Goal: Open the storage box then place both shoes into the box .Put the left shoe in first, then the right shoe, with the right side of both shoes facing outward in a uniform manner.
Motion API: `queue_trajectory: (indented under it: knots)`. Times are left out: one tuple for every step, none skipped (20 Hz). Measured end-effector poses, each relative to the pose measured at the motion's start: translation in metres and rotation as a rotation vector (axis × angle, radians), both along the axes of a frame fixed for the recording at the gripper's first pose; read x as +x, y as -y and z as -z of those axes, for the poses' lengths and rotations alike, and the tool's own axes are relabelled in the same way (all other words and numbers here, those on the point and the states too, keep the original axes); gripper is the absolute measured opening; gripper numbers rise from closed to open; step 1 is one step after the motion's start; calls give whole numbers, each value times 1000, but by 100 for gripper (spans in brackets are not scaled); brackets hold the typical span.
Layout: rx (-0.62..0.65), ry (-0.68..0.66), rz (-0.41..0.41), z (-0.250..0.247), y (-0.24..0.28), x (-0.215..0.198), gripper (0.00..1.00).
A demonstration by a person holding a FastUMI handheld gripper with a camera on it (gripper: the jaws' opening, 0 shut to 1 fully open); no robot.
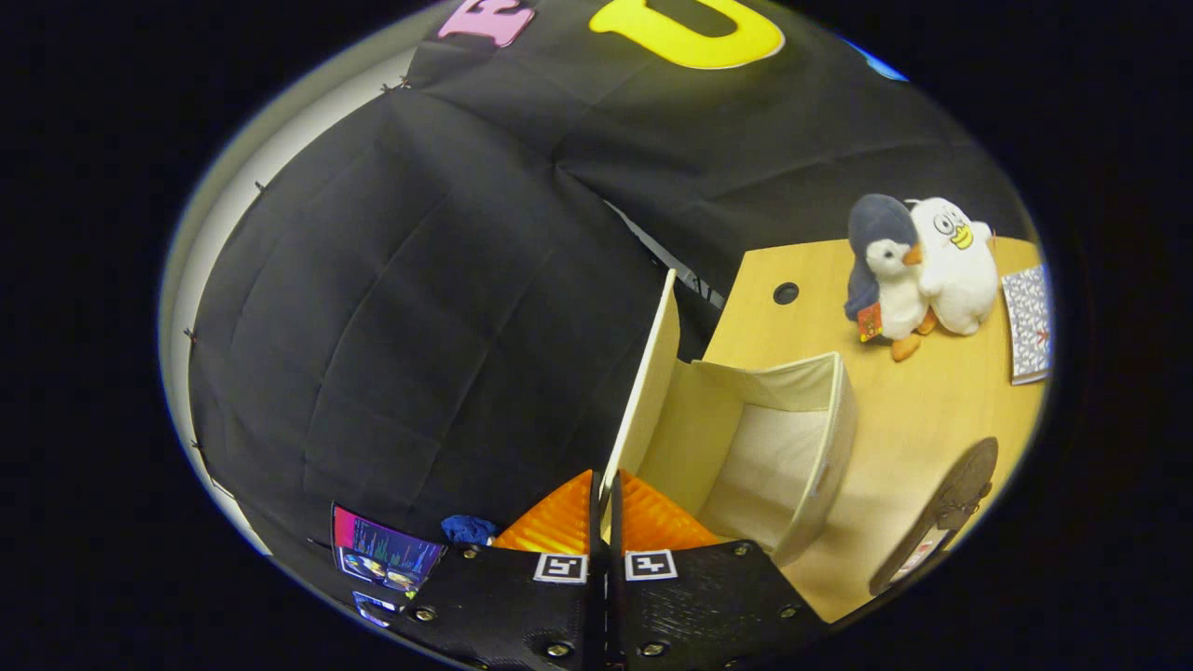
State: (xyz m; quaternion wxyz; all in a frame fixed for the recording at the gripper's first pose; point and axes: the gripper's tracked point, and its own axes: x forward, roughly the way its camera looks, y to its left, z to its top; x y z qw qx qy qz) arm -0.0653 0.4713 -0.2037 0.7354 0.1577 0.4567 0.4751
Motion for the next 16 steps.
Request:
queue_trajectory:
  knots:
    - [-15, 8, -10, -4, -15, -4, 0]
    - [-26, 20, -26, -8, -31, -7, 0]
    - [-34, 28, -46, -12, -51, -10, 0]
    - [-43, 38, -60, -16, -69, -15, 1]
    - [-53, 42, -78, -18, -84, -20, 0]
    - [-62, 48, -96, -17, -102, -25, 1]
    - [-75, 47, -103, -12, -120, -29, 1]
    - [-81, 35, -108, -3, -137, -35, 1]
    - [-89, 14, -113, 6, -150, -40, 1]
    - [-94, -8, -119, 16, -164, -46, 1]
    - [-103, -24, -120, 28, -177, -52, 1]
    - [-112, -36, -121, 44, -188, -56, 1]
    - [-124, -50, -117, 55, -196, -58, 1]
    - [-141, -67, -119, 68, -204, -62, 1]
    - [-166, -71, -122, 79, -210, -68, 1]
    - [-197, -69, -131, 94, -215, -70, 5]
